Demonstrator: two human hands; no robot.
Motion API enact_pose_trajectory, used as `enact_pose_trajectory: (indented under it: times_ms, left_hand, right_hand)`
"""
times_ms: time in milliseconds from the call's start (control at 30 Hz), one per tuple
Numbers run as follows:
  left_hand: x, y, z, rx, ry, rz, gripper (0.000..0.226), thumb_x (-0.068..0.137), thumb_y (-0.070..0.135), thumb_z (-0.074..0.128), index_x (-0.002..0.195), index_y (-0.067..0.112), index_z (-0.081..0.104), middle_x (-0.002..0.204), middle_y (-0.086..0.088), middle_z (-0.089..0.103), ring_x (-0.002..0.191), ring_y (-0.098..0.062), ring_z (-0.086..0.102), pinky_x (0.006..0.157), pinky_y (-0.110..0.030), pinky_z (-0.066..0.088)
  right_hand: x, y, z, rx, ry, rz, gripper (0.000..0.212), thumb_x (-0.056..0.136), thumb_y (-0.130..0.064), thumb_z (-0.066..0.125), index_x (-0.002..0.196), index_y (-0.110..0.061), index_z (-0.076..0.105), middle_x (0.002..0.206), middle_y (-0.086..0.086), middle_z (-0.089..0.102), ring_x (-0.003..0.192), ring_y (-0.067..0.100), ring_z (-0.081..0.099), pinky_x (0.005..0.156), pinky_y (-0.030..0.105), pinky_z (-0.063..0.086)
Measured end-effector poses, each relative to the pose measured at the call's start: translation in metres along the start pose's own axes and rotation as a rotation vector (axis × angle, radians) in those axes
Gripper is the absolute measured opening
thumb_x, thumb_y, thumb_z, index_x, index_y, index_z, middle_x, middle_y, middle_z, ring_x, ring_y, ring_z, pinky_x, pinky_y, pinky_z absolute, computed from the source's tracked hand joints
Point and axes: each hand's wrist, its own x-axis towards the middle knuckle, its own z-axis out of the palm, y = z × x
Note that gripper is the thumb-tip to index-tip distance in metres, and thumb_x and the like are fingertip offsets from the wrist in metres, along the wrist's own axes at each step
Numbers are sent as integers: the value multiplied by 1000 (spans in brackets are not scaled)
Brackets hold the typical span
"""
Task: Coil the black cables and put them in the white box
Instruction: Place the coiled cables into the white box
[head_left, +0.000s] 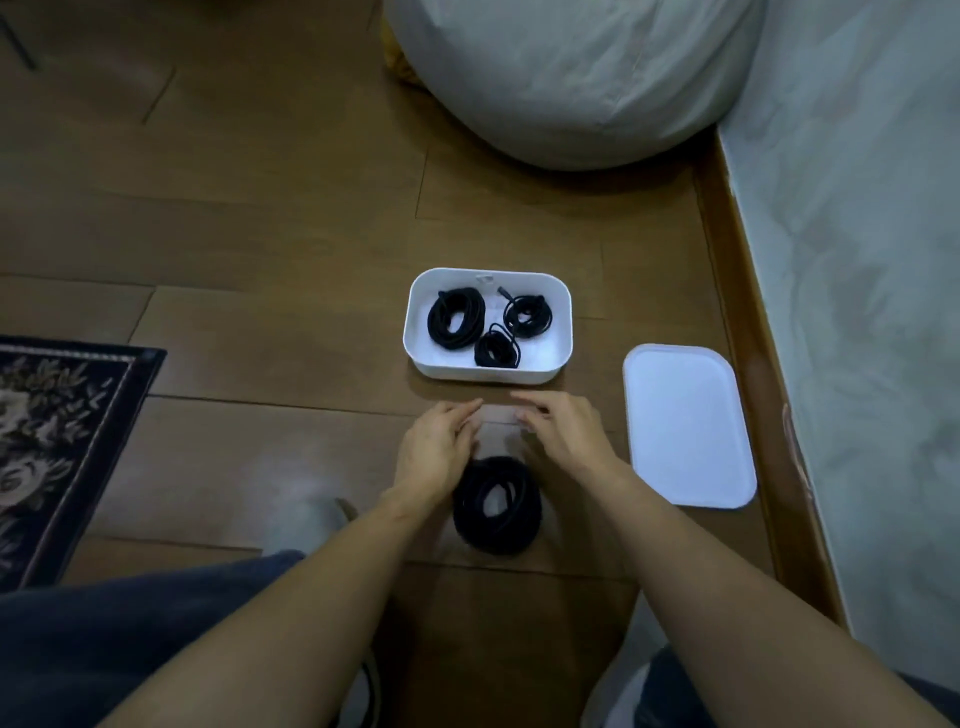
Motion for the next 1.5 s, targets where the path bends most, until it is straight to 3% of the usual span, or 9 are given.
enact_pose_trajectory:
  times_ms: [100, 233, 367, 500, 733, 1067, 1200, 1367, 1500]
  left_hand:
    - [-39, -5, 2, 84, -139, -88, 40, 107, 36, 46, 145, 31, 56, 122, -5, 63, 114, -26, 59, 86, -35, 45]
    - [-72, -10, 12, 54, -333, -200, 55, 105, 45, 46, 158, 34, 33, 152, -7, 45, 135, -28, 47, 107, -39, 42]
    - [-91, -14, 19, -52, -429, -233, 76, 100, 47, 56, 162, 36, 12, 145, -12, 49, 131, -32, 48, 108, -43, 41]
    - [-86, -9, 15, -50, -418, -219, 94, 94, 45, 67, 162, 40, 1, 149, -11, 44, 136, -33, 44, 110, -44, 40]
    - [-60, -10, 19, 41, -606, -227, 114, 84, 38, 80, 161, 40, -4, 161, -9, 25, 143, -34, 36, 113, -42, 37]
    - [-55, -10, 33, -132, -526, -349, 102, 89, 11, 75, 163, 25, 7, 152, -17, 26, 140, -35, 38, 113, -35, 34]
    - [-57, -11, 29, -146, -502, -351, 97, 90, 10, 72, 163, 25, 10, 144, -15, 31, 137, -34, 42, 112, -31, 35]
    - [-40, 3, 3, -191, -368, -292, 94, 89, 19, 75, 161, 34, 16, 121, -3, 33, 127, -32, 49, 106, -32, 41]
    - [-8, 13, -22, -205, -224, -230, 97, 85, 28, 78, 160, 41, 18, 134, -4, 38, 129, -27, 49, 107, -36, 42]
  right_hand:
    - [-32, 11, 17, -62, -122, 22, 43, 96, -36, 63, 139, -32, 60, 137, -4, 63, 127, 18, 56, 92, 23, 40]
    - [-68, 25, 40, -75, -233, 111, 58, 96, -42, 62, 151, -37, 43, 146, -6, 55, 132, 21, 52, 103, 33, 43]
    - [-83, 32, 50, -51, -284, 178, 76, 95, -39, 66, 158, -40, 23, 151, 3, 50, 134, 27, 50, 103, 34, 41]
    - [-83, 36, 54, -20, -285, 212, 76, 96, -33, 65, 158, -38, 22, 151, 4, 50, 137, 27, 47, 104, 32, 40]
    - [-84, 39, 72, 42, -216, 270, 77, 94, -28, 69, 157, -37, 26, 148, 9, 48, 134, 29, 47, 107, 37, 39]
    - [-78, 42, 85, 165, -165, 291, 81, 91, -15, 71, 157, -35, 28, 150, 7, 39, 135, 27, 44, 104, 33, 40]
    - [-75, 41, 76, 161, -171, 268, 81, 90, -13, 72, 156, -34, 30, 144, 4, 44, 132, 24, 47, 97, 22, 38]
    - [-56, 22, 49, 145, -118, 189, 82, 88, -14, 74, 156, -34, 32, 141, 2, 47, 133, 22, 47, 98, 24, 38]
    - [-26, -1, 19, 156, -31, 95, 82, 87, -15, 75, 155, -34, 34, 145, -3, 49, 135, 17, 45, 102, 24, 36]
